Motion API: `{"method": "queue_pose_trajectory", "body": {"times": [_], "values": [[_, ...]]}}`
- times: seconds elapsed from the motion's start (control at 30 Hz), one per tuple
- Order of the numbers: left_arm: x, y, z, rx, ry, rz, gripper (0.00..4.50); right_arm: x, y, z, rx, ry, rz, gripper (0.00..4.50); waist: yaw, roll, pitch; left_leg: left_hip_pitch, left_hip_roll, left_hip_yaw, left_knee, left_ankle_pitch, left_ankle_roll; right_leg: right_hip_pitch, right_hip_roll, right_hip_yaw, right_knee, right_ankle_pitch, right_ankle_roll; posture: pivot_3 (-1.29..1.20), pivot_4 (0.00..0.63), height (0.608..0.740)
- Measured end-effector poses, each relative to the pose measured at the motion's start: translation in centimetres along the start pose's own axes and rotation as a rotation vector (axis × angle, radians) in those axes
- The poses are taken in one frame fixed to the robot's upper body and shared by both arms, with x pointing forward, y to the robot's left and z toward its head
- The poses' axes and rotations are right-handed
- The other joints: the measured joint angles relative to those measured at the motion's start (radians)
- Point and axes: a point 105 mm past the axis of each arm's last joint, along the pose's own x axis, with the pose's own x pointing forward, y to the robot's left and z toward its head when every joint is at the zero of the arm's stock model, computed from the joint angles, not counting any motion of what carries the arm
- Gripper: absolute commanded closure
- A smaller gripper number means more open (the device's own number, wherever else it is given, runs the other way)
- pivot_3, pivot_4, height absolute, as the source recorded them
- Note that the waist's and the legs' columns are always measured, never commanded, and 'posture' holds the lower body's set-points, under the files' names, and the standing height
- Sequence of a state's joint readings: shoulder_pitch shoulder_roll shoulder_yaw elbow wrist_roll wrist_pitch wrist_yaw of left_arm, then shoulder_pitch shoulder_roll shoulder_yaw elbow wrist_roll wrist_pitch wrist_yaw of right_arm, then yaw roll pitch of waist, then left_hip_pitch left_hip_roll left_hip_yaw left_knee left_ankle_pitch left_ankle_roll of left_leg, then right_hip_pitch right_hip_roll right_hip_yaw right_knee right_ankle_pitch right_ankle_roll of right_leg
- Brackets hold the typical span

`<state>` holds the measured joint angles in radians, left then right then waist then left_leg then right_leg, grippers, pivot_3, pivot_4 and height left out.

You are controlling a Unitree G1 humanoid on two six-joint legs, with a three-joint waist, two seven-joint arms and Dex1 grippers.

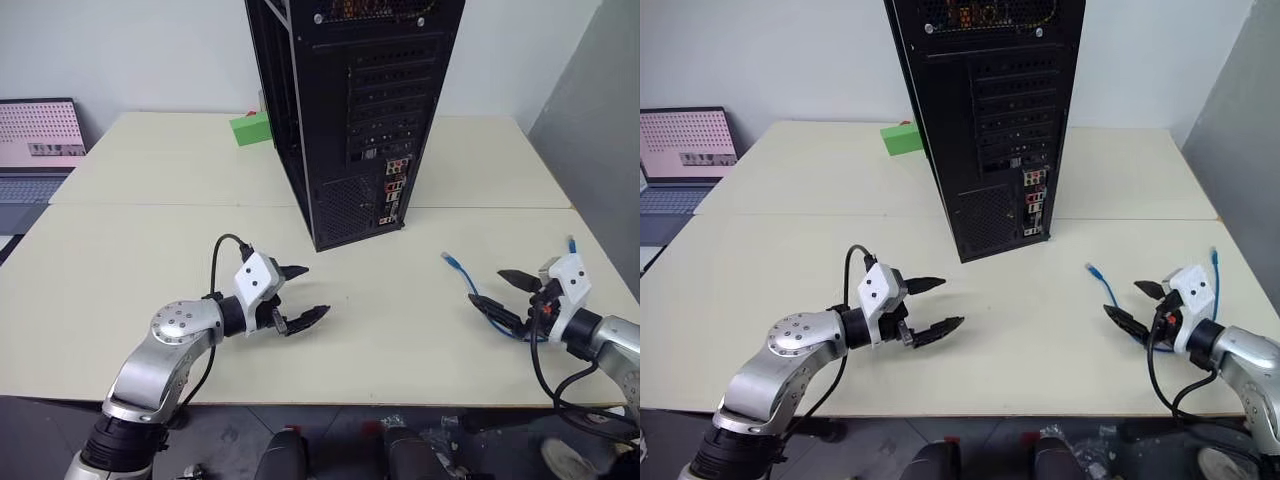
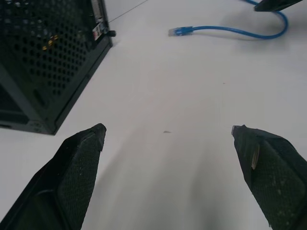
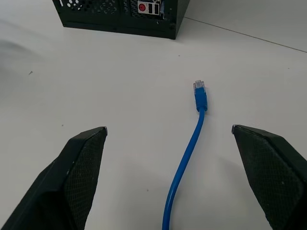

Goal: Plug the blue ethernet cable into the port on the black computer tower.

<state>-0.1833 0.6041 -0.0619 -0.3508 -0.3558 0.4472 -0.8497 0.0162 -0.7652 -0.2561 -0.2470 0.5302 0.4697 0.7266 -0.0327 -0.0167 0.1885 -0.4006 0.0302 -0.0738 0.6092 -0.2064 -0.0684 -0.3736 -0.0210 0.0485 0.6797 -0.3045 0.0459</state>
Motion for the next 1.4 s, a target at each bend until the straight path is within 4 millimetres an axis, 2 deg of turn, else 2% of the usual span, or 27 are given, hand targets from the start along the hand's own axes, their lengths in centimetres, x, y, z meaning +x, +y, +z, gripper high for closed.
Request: {"method": "queue_pose_trajectory", "body": {"times": [0.3, 0.43, 0.7, 0.97, 1.17, 1.27, 1.4], "values": [[0.1, -0.4, -0.2, 0.008, 0.02, -0.031, 0.0, 0.3, -0.3, 0.3, -0.022, 0.006, -0.015, 0.08, 0.0, 0.0, 0.0, 0.0, 0.0, 0.0, 0.0, 0.0, 0.0, 0.0, 0.0, 0.0, 0.0, -0.002, 0.003, 0.0, 0.15, 0.74], [0.4, -0.5, 0.1, 0.031, 0.019, -0.041, 0.0, 1.5, -0.6, 0.8, -0.06, 0.021, -0.045, 0.08, 0.0, 0.0, 0.0, 0.0, 0.0, 0.0, 0.0, 0.0, 0.0, 0.0, 0.0, 0.0, 0.0, -0.002, 0.003, 0.0, 0.15, 0.74], [1.0, -0.9, 0.3, 0.056, 0.012, -0.06, 0.0, 3.9, -1.0, 0.5, -0.054, 0.027, -0.075, 0.08, -0.002, 0.0, 0.0, 0.0, 0.0, 0.0, 0.0, 0.0, 0.0, 0.0, 0.0, 0.0, 0.0, -0.001, 0.002, 0.0, 0.15, 0.74], [1.2, -1.1, 0.9, 0.076, -0.001, -0.082, 0.0, 6.7, -1.5, -1.0, -0.033, 0.074, -0.083, 0.08, 0.0, 0.0, 0.0, 0.0, 0.0, 0.0, 0.0, 0.0, 0.0, -0.001, 0.0, 0.0, 0.0, 0.0, -0.001, 0.0, 0.15, 0.74], [1.4, -1.3, 1.2, 0.086, -0.008, -0.102, 0.0, 8.1, -2.9, -2.0, -0.001, 0.104, -0.118, 0.08, 0.0, 0.0, 0.0, -0.001, 0.0, 0.0, 0.0, 0.0, 0.0, 0.0, 0.0, -0.001, 0.0, 0.0, -0.001, 0.0, 0.15, 0.74], [1.9, -1.4, 1.6, 0.098, -0.028, -0.117, 0.0, 8.4, -3.4, -2.0, 0.001, 0.106, -0.125, 0.65, 0.0, 0.0, 0.0, 0.0, 0.0, 0.0, 0.0, 0.0, 0.0, 0.0, 0.0, -0.001, 0.0, 0.0, -0.001, 0.0, 0.15, 0.74], [2.4, -1.5, 2.3, 0.123, -0.05, -0.144, 0.0, 8.5, -3.5, -2.0, 0.005, 0.103, -0.121, 1.62, 0.0, 0.0, 0.0, 0.0, 0.0, 0.0, 0.0, 0.0, 0.0, 0.0, 0.0, -0.001, 0.0, 0.0, -0.001, 0.0, 0.15, 0.74]]}}
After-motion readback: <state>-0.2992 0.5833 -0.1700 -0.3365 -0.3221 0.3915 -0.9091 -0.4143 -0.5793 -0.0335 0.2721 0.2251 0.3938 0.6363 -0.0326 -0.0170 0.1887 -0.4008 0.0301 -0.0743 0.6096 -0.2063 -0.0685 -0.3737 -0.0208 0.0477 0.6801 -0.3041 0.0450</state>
